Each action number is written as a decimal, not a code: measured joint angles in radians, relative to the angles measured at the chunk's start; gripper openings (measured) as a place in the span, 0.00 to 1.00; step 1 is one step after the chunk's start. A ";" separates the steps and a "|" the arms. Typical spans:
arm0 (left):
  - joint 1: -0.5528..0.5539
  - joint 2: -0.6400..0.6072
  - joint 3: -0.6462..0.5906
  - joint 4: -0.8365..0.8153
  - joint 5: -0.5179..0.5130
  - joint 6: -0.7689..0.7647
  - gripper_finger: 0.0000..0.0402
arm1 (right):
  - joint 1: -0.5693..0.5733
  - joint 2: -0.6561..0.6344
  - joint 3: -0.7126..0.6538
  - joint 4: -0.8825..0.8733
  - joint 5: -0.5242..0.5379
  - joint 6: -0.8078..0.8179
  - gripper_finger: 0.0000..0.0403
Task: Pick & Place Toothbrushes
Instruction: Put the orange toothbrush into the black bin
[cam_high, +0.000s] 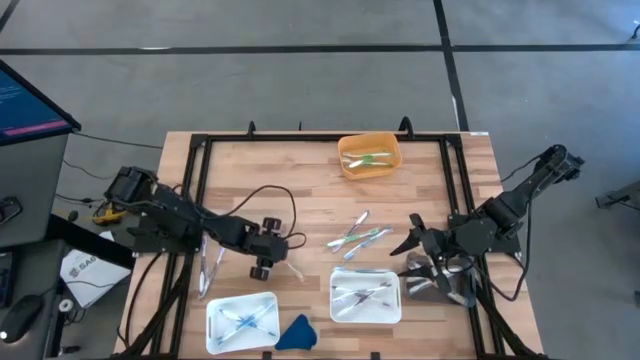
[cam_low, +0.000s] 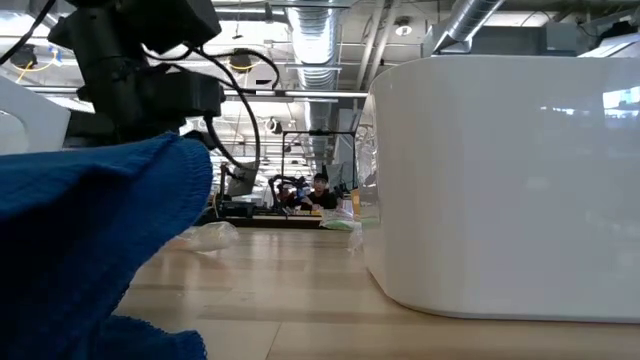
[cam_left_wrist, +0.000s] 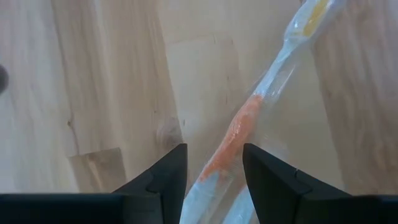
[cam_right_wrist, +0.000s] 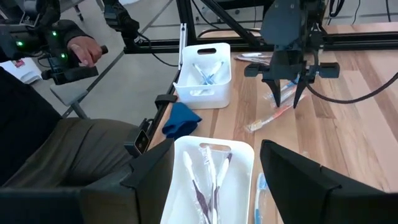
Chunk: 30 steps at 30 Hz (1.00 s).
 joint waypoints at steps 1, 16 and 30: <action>0.000 0.008 0.000 0.002 0.000 0.000 0.37 | 0.000 0.000 0.000 0.000 0.000 0.000 0.58; -0.001 0.059 0.002 0.011 0.025 -0.001 0.16 | 0.001 0.000 0.000 0.000 0.000 -0.003 0.58; 0.001 -0.112 -0.003 0.025 -0.221 -0.024 0.02 | 0.062 0.000 0.000 0.012 -0.002 -0.042 0.58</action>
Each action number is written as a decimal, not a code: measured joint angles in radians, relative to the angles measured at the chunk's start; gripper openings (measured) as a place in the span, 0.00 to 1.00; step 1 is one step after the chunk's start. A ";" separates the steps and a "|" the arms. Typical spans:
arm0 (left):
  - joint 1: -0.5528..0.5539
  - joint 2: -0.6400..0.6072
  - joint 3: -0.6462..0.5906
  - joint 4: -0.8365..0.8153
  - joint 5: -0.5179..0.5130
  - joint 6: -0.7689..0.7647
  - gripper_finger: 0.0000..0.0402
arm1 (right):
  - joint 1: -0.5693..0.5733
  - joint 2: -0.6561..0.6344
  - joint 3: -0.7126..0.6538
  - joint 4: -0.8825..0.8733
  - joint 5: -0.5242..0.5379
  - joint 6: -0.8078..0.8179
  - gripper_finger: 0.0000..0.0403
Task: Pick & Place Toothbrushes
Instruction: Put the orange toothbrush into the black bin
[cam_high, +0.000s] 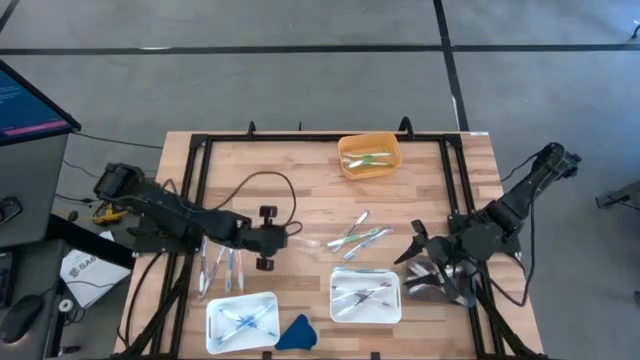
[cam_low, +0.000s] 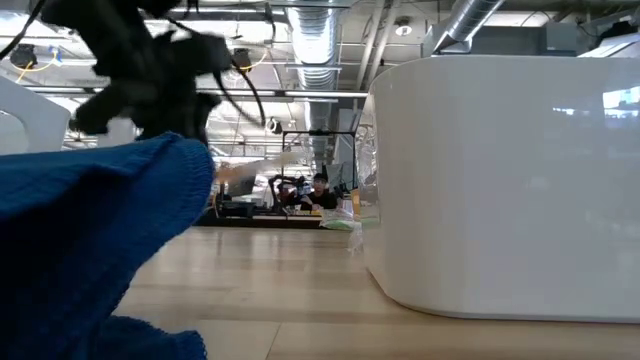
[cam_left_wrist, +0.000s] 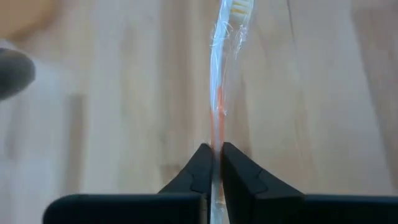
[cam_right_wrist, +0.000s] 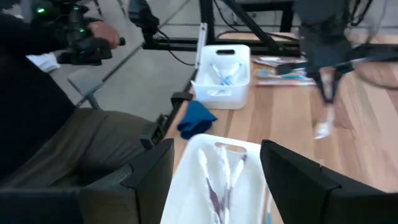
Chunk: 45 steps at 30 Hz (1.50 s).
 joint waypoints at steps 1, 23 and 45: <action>0.000 -0.026 0.000 0.003 -0.015 -0.005 0.02 | 0.006 0.000 0.000 0.009 0.000 0.000 0.58; -0.018 -0.176 0.003 0.834 0.118 0.230 0.02 | -0.063 0.098 0.001 0.300 0.001 -0.161 0.58; -0.020 0.269 0.002 1.876 0.337 0.152 0.02 | -0.186 0.336 0.001 0.642 0.180 -0.379 0.58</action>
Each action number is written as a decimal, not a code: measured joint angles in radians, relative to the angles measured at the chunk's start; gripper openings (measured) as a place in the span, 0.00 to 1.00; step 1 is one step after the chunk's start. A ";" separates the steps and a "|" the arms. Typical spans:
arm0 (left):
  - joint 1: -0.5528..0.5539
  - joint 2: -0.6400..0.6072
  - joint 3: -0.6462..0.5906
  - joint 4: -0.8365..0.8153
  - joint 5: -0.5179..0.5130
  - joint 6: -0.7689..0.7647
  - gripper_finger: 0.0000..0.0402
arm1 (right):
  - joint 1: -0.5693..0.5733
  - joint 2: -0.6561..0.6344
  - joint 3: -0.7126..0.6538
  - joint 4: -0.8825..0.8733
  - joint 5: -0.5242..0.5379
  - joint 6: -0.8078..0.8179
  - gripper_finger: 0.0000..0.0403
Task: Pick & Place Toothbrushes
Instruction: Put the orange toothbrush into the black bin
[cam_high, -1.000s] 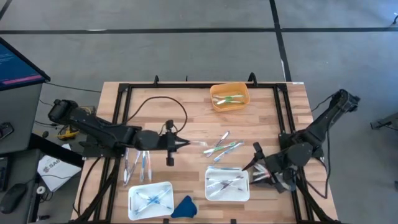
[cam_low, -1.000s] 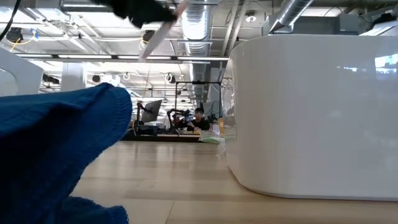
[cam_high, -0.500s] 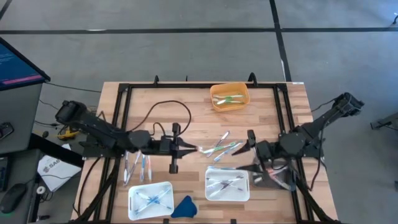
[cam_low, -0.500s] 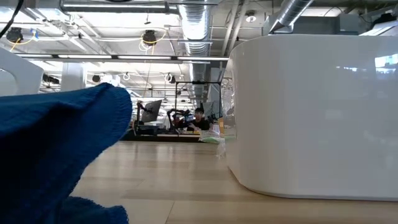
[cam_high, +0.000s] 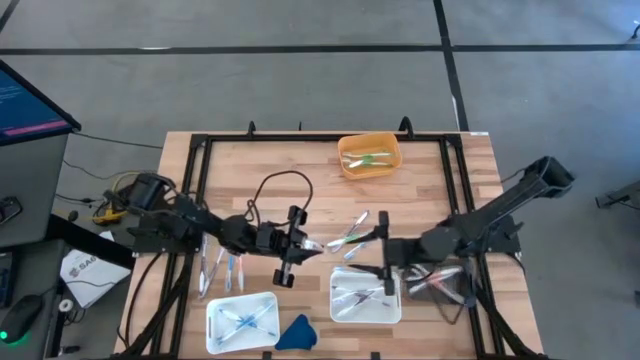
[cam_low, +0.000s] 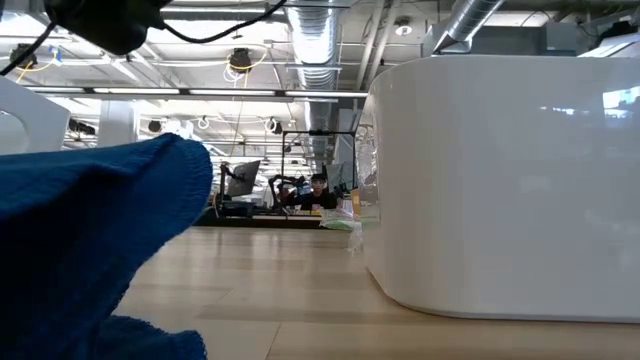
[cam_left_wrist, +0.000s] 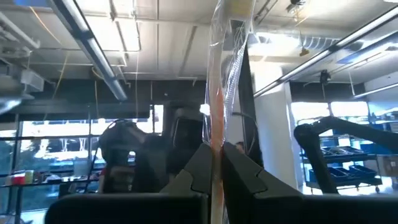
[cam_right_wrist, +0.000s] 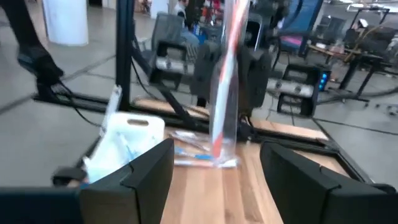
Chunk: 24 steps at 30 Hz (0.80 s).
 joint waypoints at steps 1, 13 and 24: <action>0.003 0.004 0.000 0.001 0.004 -0.001 0.02 | -0.010 0.018 -0.001 0.008 0.000 -0.002 0.58; 0.011 0.005 0.000 -0.052 0.045 -0.005 0.02 | -0.077 0.074 -0.001 0.117 -0.020 0.040 0.58; 0.051 0.005 0.000 -0.205 0.030 -0.002 0.02 | -0.063 0.074 -0.001 0.172 -0.033 0.053 0.58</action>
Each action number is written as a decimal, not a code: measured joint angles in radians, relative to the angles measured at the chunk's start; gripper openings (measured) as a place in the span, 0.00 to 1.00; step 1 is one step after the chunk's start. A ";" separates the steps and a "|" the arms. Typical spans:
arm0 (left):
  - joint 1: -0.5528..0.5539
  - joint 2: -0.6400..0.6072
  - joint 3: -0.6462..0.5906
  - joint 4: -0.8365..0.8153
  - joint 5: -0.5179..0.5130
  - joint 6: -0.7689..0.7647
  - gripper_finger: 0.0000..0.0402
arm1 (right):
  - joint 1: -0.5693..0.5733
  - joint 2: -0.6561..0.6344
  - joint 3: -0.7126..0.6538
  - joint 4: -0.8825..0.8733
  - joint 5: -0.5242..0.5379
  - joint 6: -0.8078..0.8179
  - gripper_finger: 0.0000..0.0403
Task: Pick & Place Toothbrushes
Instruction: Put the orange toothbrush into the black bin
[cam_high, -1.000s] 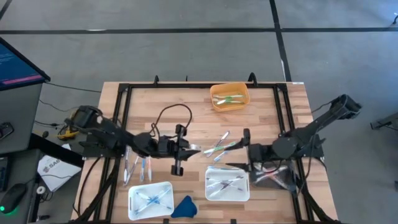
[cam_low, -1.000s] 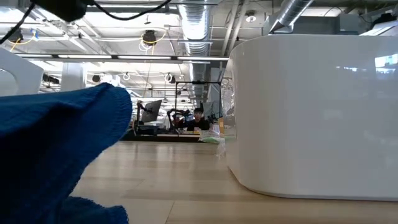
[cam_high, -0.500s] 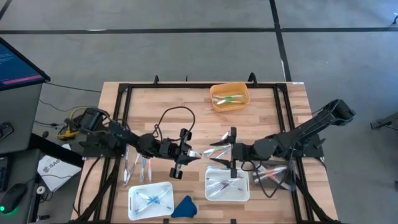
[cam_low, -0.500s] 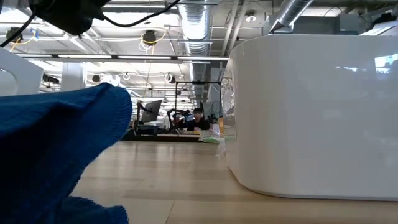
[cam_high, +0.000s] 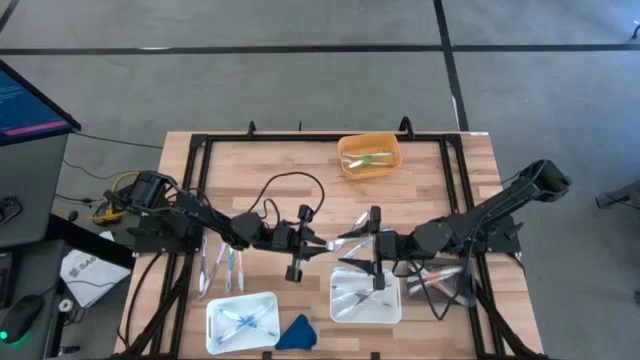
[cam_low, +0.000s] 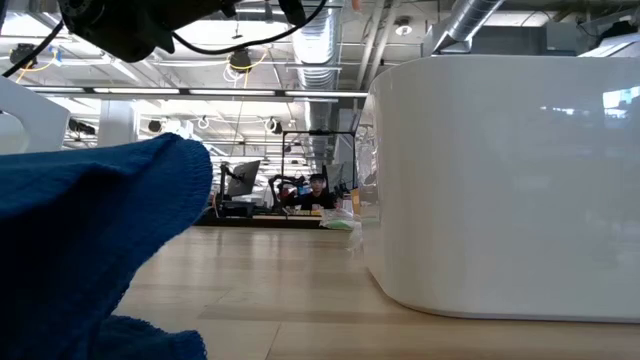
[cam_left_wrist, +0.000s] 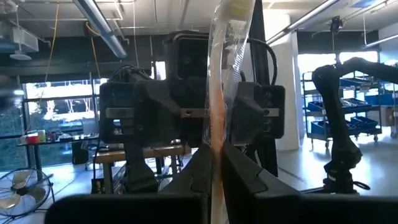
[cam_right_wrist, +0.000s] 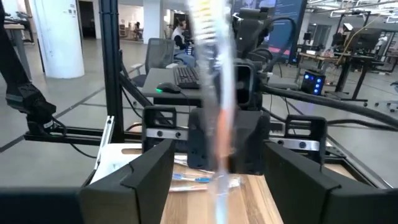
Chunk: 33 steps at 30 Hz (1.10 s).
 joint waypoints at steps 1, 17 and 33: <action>-0.001 0.000 0.000 -0.001 0.001 0.004 0.02 | -0.003 0.000 0.000 0.000 0.000 0.000 0.58; -0.007 0.000 0.000 -0.050 -0.063 0.023 0.02 | -0.033 0.000 0.000 0.021 -0.048 0.008 0.58; -0.007 0.000 0.009 -0.036 -0.156 -0.004 0.02 | -0.063 0.000 0.000 0.011 -0.050 0.050 0.57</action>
